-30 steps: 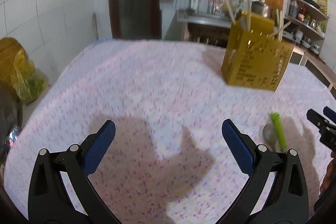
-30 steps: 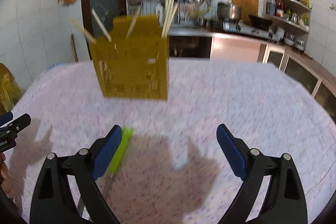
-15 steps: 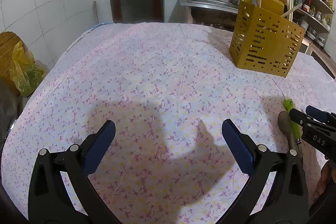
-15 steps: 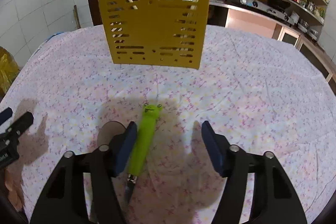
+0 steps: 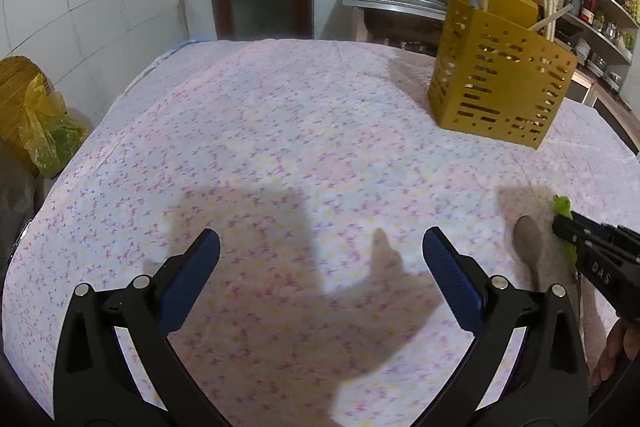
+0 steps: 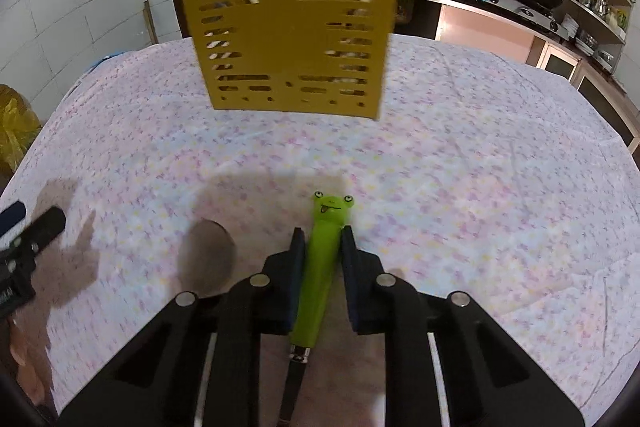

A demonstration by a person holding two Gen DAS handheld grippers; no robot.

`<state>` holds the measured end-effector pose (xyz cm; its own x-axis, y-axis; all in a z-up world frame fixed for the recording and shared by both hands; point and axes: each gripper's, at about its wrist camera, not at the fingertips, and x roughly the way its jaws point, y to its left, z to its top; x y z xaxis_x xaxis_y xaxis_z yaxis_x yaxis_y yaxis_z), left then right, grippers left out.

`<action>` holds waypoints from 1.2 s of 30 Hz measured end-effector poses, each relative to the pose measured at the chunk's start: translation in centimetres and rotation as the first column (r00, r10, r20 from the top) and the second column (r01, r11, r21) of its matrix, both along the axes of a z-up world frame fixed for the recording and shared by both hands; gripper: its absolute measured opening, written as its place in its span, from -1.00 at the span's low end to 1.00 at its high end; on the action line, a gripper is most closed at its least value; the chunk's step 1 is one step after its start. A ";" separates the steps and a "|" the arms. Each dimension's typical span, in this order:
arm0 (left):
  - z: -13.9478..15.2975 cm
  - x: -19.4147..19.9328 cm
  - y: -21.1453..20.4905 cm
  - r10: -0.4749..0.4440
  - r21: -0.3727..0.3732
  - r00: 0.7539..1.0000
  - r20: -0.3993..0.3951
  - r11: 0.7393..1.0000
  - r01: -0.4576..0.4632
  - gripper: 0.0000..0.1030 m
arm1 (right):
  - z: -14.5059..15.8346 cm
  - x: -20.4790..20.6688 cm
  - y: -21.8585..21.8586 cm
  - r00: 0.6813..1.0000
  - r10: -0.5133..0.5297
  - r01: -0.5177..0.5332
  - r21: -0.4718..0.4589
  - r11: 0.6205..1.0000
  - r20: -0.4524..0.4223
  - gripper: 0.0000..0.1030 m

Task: Organize utensils
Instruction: 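Close the right gripper on the green frog fork while the left gripper closes on the grey spoon, then lift the grey spoon and green fork and carry both over the yellow holder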

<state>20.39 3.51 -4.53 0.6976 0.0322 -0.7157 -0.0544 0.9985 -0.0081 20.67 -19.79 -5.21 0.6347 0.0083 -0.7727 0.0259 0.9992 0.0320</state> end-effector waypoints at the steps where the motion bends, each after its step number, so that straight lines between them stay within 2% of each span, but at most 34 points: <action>1: 0.0 0.1 -0.3 -0.004 -0.004 1.000 -0.002 1.000 0.004 0.90 | 0.0 -0.3 -0.8 1.000 -0.002 0.002 0.004 1.000 -0.002 -0.64; 12: -0.1 0.8 -7.3 -0.105 -0.030 0.994 -0.024 0.994 0.104 0.90 | -0.5 -2.8 -7.8 0.998 -0.069 0.069 0.022 0.997 -0.004 -0.64; 20: -1.4 1.9 -11.6 -0.173 -0.064 0.981 -0.083 0.984 0.168 0.90 | -0.8 -2.7 -8.6 0.998 -0.070 0.070 0.054 0.996 0.006 -0.64; 22: -2.0 2.2 -12.5 -0.182 -0.052 0.978 -0.106 0.983 0.177 0.90 | -0.8 -2.7 -8.6 0.998 -0.068 0.068 0.054 0.996 0.008 -0.64; 28: -2.8 3.2 -13.6 -0.199 -0.034 0.971 -0.135 0.980 0.196 0.62 | -0.9 -3.1 -9.0 0.998 -0.069 0.068 0.062 0.996 0.015 -0.64; 30: -2.7 3.4 -13.8 -0.205 -0.031 0.969 -0.139 0.979 0.203 0.45 | -0.9 -3.1 -9.0 0.997 -0.070 0.069 0.064 0.996 0.016 -0.64; 35: -2.4 3.1 -14.2 -0.237 -0.028 0.960 -0.150 0.972 0.235 -0.18 | -1.0 -3.0 -8.9 0.997 -0.070 0.069 0.053 0.996 0.015 -0.64; 36: -2.4 3.1 -14.2 -0.239 -0.030 0.959 -0.152 0.971 0.237 -0.23 | -1.0 -3.0 -8.7 0.998 -0.069 0.068 0.046 0.997 0.014 -0.64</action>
